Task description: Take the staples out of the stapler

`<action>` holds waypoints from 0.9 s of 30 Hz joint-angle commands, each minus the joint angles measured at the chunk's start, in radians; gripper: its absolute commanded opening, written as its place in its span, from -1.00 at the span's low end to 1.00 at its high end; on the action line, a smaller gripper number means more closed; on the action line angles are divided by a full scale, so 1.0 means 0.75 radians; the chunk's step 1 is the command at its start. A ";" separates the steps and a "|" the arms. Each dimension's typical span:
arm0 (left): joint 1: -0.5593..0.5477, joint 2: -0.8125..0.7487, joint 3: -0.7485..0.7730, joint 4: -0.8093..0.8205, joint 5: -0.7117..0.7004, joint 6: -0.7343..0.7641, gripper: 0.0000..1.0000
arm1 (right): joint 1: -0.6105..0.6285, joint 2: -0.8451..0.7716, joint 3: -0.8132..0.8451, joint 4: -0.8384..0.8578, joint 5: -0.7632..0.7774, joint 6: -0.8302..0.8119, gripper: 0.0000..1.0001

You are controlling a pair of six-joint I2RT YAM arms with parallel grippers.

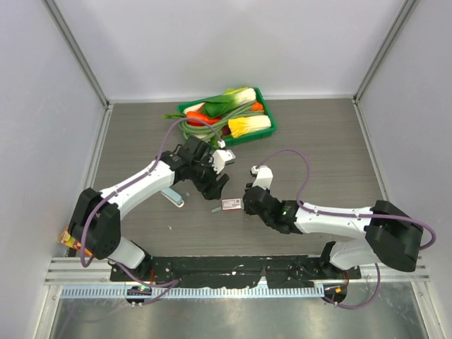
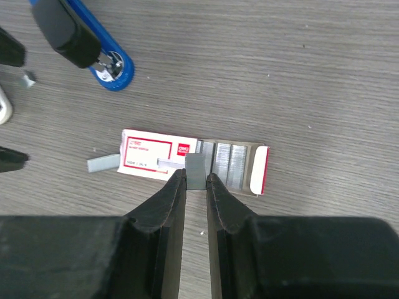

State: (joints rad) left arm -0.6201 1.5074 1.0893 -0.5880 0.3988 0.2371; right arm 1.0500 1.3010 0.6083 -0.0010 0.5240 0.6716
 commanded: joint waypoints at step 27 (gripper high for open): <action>0.000 -0.057 -0.043 0.003 -0.049 0.085 0.37 | 0.017 0.223 0.138 0.020 0.156 -0.004 -0.98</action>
State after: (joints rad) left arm -0.6201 1.4872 1.0565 -0.5888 0.3649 0.2817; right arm 1.0584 1.4635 0.6716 -0.0082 0.5838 0.6834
